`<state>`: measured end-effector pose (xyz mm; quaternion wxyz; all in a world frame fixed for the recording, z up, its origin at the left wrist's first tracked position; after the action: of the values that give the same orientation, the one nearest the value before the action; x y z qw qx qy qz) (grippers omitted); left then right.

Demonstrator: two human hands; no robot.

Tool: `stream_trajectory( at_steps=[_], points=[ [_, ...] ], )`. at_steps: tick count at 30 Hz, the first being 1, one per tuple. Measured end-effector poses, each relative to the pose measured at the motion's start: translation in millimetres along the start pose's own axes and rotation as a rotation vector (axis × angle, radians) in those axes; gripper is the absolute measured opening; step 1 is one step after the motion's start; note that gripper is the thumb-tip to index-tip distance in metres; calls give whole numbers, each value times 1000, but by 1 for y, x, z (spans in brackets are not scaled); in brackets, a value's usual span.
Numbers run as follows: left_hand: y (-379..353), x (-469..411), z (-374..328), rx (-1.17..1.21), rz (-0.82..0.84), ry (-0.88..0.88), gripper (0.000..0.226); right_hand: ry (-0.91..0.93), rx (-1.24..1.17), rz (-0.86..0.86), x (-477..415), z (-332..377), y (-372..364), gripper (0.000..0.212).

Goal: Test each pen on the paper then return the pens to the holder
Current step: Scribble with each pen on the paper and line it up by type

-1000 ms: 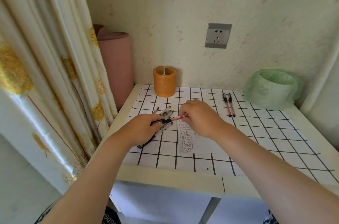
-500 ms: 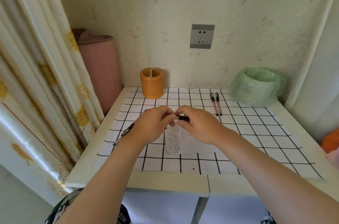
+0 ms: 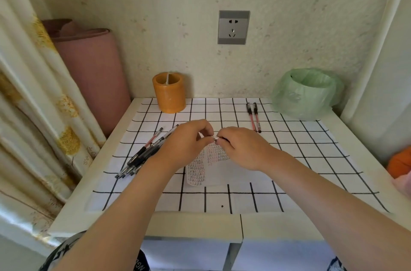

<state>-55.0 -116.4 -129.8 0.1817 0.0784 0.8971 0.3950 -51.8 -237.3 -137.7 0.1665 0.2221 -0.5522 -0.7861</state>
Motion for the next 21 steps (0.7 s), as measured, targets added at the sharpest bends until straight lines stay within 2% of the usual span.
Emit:
stream_trajectory(
  at_steps=[5,15,21],
  points=[
    [-11,-4,7,20,67,32,6,39,89,-22,-2,-2,-3,27],
    [-4,-7,15,26,161,62,2,-8,56,9,-9,0,-13,31],
    [-2,-9,17,45,140,70,4,-13,22,69,-13,3,-19,30]
  ],
)
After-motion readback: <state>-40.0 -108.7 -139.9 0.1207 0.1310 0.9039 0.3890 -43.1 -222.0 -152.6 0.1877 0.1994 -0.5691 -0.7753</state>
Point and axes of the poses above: each hand's wrist, its own x-axis away from the middle knuckle, its own y-axis out of the back of the hand, z = x × y, the point moved 9 cm from there along -x, towards the middle knuckle, and after that the axes turned 4 degrees about -y, right-handed, at the moved point
